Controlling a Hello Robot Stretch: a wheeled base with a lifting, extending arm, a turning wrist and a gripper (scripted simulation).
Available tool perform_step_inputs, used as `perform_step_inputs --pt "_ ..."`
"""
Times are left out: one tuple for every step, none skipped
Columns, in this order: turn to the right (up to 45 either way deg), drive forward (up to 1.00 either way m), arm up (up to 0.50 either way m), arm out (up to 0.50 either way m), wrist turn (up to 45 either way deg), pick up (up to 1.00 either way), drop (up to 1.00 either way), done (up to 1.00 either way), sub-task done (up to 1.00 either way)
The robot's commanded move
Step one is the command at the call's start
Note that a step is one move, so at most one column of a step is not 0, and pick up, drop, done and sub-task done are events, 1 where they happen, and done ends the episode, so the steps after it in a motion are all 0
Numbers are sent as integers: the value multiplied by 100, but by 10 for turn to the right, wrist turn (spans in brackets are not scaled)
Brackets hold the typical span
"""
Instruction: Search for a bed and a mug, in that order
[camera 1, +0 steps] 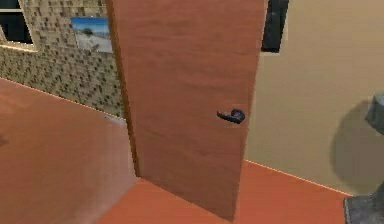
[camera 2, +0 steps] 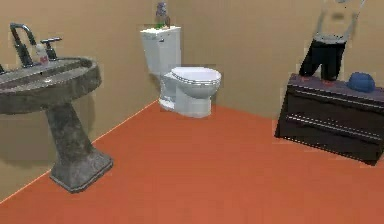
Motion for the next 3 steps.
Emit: perform_step_inputs --pt "-390 0 0 0 0 0 0 0 0" --pt "0 100 0 0 0 0 0 0 0" --pt "-30 0 0 0 0 0 0 0 0"
